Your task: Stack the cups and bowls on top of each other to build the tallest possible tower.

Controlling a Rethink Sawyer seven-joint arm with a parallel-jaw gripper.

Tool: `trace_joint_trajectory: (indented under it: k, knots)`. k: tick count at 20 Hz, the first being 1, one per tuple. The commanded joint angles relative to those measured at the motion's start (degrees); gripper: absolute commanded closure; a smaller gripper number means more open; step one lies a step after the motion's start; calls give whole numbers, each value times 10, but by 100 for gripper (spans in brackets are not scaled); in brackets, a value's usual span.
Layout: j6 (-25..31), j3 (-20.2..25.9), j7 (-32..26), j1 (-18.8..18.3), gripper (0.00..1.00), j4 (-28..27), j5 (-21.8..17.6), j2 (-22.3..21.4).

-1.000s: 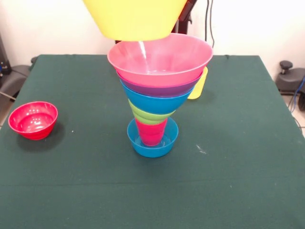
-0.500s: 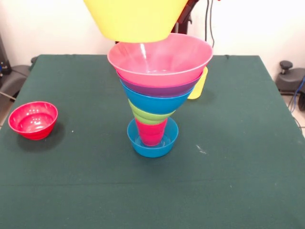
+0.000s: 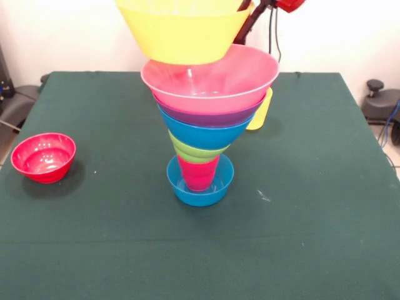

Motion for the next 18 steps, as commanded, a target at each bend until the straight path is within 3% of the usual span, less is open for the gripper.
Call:
trace_joint_trajectory:
  k: [1, 4, 8, 18]
  knots:
    - [18, 1, 139, 21, 100, -45, 21, 36]
    - [3, -4, 153, 34, 100, -43, 25, 46]
    - [-59, 16, 154, 27, 100, -20, 46, 48]
    - [-54, 35, 104, 16, 100, -22, 76, 42]
